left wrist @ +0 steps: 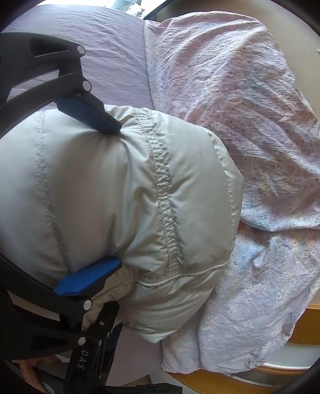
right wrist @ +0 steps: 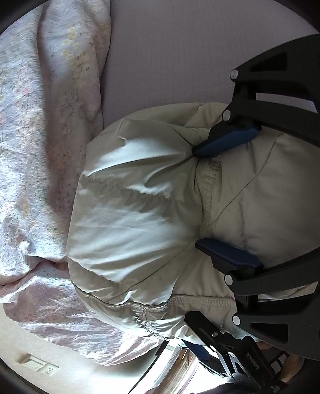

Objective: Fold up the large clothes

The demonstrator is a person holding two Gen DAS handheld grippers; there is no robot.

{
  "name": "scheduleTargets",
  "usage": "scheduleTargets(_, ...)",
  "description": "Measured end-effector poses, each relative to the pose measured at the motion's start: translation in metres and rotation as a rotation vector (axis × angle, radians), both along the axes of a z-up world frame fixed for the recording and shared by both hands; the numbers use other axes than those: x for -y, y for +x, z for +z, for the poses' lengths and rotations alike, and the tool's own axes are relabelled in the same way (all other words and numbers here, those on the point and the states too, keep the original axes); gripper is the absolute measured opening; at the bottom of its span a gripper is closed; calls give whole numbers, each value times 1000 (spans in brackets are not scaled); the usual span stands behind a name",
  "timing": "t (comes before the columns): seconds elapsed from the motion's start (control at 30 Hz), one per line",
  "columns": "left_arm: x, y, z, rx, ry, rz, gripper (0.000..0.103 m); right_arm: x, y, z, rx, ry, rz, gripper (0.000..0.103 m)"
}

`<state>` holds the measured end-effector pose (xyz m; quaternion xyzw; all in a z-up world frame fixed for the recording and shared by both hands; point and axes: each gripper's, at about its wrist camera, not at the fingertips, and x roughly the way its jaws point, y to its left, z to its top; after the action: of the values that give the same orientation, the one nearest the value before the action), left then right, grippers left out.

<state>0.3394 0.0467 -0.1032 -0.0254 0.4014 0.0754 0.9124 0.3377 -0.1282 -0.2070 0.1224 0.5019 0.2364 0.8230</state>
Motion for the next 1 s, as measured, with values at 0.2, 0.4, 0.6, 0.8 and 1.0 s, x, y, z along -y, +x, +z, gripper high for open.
scheduleTargets(0.2,0,-5,-2,39,1,18,101,-4,-5,-6,27,-9,-4,70)
scheduleTargets(0.4,-4,-25,14,37,-34,44,101,-7,-16,26,43,-114,19,80)
scheduleTargets(0.6,-4,-61,28,31,-21,52,101,-5,-56,57,75,-190,22,101)
scheduleTargets(0.8,-6,-107,33,4,-25,47,101,5,-104,68,49,-226,41,102)
scheduleTargets(1.0,-9,-143,34,-31,-65,52,101,4,-141,77,79,-246,63,102)
